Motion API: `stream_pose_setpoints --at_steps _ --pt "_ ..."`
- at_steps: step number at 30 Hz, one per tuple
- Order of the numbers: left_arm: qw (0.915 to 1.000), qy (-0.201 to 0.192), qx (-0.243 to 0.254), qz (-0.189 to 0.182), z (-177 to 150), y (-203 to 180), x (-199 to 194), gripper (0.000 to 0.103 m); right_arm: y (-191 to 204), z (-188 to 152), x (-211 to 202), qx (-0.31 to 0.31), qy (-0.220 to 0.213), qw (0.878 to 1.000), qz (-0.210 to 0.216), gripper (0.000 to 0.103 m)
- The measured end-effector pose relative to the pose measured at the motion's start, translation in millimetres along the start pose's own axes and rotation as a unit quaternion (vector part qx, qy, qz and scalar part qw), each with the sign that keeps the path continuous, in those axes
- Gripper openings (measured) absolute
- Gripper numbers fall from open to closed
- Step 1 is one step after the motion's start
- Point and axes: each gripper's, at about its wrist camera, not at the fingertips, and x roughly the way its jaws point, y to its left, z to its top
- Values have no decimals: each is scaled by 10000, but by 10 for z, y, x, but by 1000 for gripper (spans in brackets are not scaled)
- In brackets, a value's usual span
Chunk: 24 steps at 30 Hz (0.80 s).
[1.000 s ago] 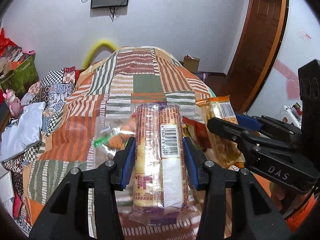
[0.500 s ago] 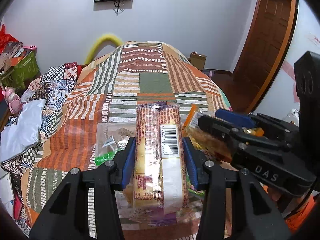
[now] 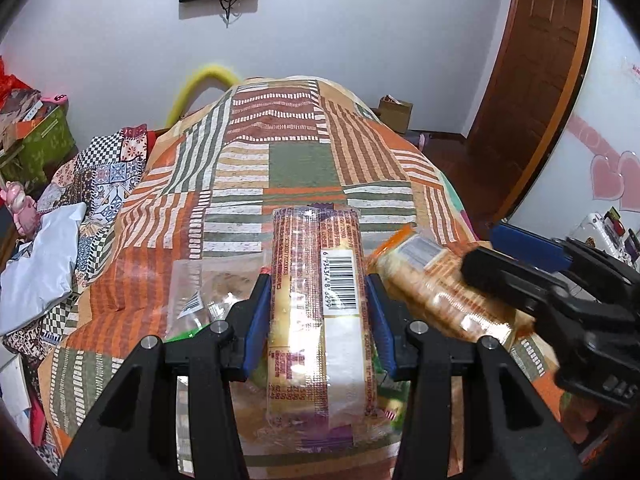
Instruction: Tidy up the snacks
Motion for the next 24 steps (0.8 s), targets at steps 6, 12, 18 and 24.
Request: stream_pose_setpoints --at_steps 6,12,18,24 --pt "9999 67 49 97 41 -44 122 45 -84 -56 -34 13 8 10000 -10 47" --pt "9999 137 -7 -67 60 -18 130 46 -91 -115 56 16 136 9998 109 47" --pt "9999 15 107 -128 54 -31 36 47 -23 -181 214 -130 286 9995 39 47" --pt "9998 42 41 -170 28 -12 40 47 -44 -186 196 -105 319 9994 46 47"
